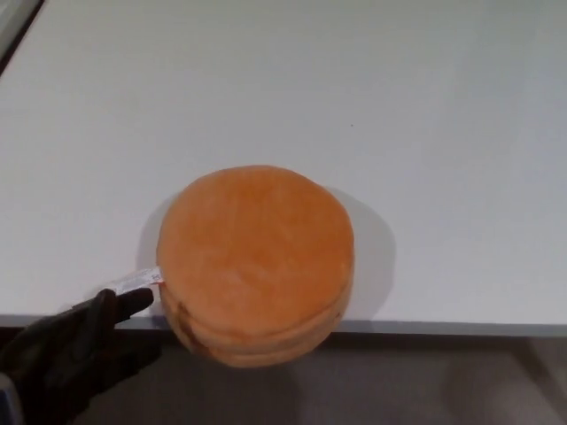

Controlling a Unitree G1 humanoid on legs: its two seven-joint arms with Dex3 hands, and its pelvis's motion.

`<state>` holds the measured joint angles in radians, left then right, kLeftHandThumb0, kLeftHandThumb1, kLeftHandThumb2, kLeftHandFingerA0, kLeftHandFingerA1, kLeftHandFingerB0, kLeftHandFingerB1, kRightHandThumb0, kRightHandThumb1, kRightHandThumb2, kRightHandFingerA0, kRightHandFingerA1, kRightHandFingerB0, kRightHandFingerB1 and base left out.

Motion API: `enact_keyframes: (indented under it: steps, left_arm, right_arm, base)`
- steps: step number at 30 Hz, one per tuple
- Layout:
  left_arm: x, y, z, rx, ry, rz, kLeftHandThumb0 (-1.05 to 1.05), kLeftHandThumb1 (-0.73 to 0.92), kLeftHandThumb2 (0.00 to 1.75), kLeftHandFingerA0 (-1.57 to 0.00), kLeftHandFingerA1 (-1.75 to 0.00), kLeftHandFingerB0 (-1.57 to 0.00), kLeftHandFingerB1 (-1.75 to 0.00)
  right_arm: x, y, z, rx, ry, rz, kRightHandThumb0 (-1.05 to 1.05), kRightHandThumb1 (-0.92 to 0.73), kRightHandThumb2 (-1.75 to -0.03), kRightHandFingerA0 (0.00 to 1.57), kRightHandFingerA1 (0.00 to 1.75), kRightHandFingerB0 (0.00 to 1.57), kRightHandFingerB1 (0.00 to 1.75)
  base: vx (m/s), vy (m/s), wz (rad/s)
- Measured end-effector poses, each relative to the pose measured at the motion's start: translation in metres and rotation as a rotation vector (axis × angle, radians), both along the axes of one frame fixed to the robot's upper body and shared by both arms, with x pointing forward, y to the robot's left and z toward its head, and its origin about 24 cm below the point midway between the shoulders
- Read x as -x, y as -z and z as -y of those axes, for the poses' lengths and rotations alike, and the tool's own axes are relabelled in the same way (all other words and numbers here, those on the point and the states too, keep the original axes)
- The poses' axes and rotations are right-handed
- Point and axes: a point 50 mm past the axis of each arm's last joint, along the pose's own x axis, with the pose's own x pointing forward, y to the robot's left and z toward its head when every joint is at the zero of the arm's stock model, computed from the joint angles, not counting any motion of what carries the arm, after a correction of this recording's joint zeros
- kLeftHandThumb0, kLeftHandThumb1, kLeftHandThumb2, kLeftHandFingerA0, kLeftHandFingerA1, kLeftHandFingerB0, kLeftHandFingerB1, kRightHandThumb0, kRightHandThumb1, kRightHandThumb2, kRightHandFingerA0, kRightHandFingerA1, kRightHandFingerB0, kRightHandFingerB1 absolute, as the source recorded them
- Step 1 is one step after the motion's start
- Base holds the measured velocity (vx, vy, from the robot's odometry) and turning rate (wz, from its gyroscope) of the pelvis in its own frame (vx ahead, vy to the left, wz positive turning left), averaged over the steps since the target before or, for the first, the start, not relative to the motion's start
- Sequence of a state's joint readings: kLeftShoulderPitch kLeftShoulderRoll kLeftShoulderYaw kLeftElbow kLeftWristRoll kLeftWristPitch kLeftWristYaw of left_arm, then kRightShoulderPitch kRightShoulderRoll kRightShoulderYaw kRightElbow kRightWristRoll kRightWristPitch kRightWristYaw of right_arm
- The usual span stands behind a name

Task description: A soft plate is kept in the center of the table close to the robot and the robot uses its left hand to pick up the plate, turns it upside down and places it back on the table

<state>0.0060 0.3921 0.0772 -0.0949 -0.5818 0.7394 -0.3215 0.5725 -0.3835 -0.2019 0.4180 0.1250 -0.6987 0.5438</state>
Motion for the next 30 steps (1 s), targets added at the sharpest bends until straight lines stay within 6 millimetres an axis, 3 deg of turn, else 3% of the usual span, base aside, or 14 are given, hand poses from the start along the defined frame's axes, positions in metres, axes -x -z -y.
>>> enact_keyframes:
  steps: [2,3,4,8,9,10,11,12,18,19,20,29,30]
  left_arm:
    - [0.0,0.0,0.006,-0.047,0.025,0.013,-0.99,0.68,1.15,-0.05,-0.33,-0.09,-0.2]
    - [0.0,-0.001,0.008,-0.065,0.032,0.019,-0.99,0.72,1.2,-0.08,-0.39,-0.07,-0.09]
    - [0.0,0.0,0.009,-0.086,0.038,0.025,-0.99,0.72,1.2,-0.08,-0.39,-0.07,-0.09]
    - [-0.001,0.001,0.014,-0.188,0.047,0.048,-1.05,0.76,1.17,-0.05,-0.53,-0.05,-0.23]
    - [-0.001,0.002,0.015,-0.209,0.048,0.054,-1.05,0.92,0.71,-0.07,-0.48,-0.06,-0.31]
    - [0.0,0.002,0.015,-0.232,0.048,0.059,-1.01,0.73,1.13,-0.02,-0.52,-0.05,-0.3]
    - [0.0,0.003,0.015,-0.255,0.047,0.065,-1.01,0.73,1.13,-0.02,-0.52,-0.05,-0.3]
    - [0.003,0.004,0.014,-0.29,0.043,0.075,-1.04,0.92,0.71,-0.1,-0.5,-0.06,-0.32]
    - [0.023,0.013,0.006,-0.368,0.018,0.096,-1.05,0.92,0.71,-0.13,-0.46,-0.07,-0.33]
    - [0.026,0.015,0.005,-0.373,0.016,0.095,-1.01,0.7,1.14,-0.09,-0.52,-0.05,-0.37]
    - [0.031,0.018,0.004,-0.38,0.013,0.094,-1.05,0.92,0.7,-0.15,-0.46,-0.11,-0.34]
    - [0.073,0.04,0.003,-0.354,-0.015,0.052,-0.97,0.91,0.68,-0.18,-0.45,-0.12,-0.32]
    - [0.08,0.043,0.003,-0.349,-0.019,0.043,-0.95,0.72,1.12,-0.16,-0.54,-0.04,-0.4]
  right_arm:
    - [0.0,0.0,0.0,0.0,-0.002,0.001,-0.7,-0.68,-1.06,0.54,0.61,0.34,0.49]
    - [0.0,0.0,0.0,0.0,-0.002,0.001,-0.71,-0.7,-1.06,0.55,0.6,0.36,0.5]
    - [0.0,0.0,0.0,0.0,-0.002,0.0,-0.71,-0.7,-1.06,0.55,0.6,0.36,0.5]
    - [0.0,0.0,0.0,0.0,-0.002,0.0,-0.69,-0.7,-1.06,0.54,0.61,0.36,0.5]
    - [0.0,0.0,0.0,0.0,-0.002,0.0,-0.7,-0.69,-1.05,0.56,0.61,0.37,0.5]
    - [0.0,0.0,0.0,0.0,-0.002,0.0,-0.7,-0.69,-1.06,0.55,0.61,0.36,0.5]
    - [0.0,0.0,0.0,0.0,-0.002,0.0,-0.7,-0.69,-1.06,0.55,0.61,0.36,0.5]
    - [-0.001,0.0,0.0,0.0,-0.002,0.001,-0.7,-0.71,-1.06,0.56,0.61,0.37,0.5]
    - [-0.001,0.0,0.0,0.0,-0.002,0.0,-0.72,-0.71,-1.06,0.56,0.61,0.36,0.5]
    - [-0.001,0.0,0.0,0.0,-0.002,0.0,-0.72,-0.71,-1.06,0.57,0.61,0.36,0.5]
    - [-0.001,0.0,0.0,0.0,-0.002,0.0,-0.72,-0.71,-1.06,0.56,0.61,0.36,0.5]
    - [-0.002,0.0,0.0,0.0,-0.003,0.003,-0.69,-0.7,-1.06,0.58,0.63,0.37,0.51]
    - [-0.002,0.0,0.0,0.0,-0.003,0.003,-0.7,-0.7,-1.06,0.57,0.62,0.37,0.5]
  base:
    - [0.0,0.0,0.0]
    - [0.0,0.0,0.0]
    - [0.0,0.0,0.0]
    - [0.0,0.0,0.0]
    - [0.0,0.0,0.0]
    - [0.0,0.0,0.0]
    - [0.0,0.0,0.0]
    - [0.0,0.0,0.0]
    - [0.0,0.0,0.0]
    - [0.0,0.0,0.0]
    - [0.0,0.0,0.0]
    - [0.0,0.0,0.0]
    - [0.0,0.0,0.0]
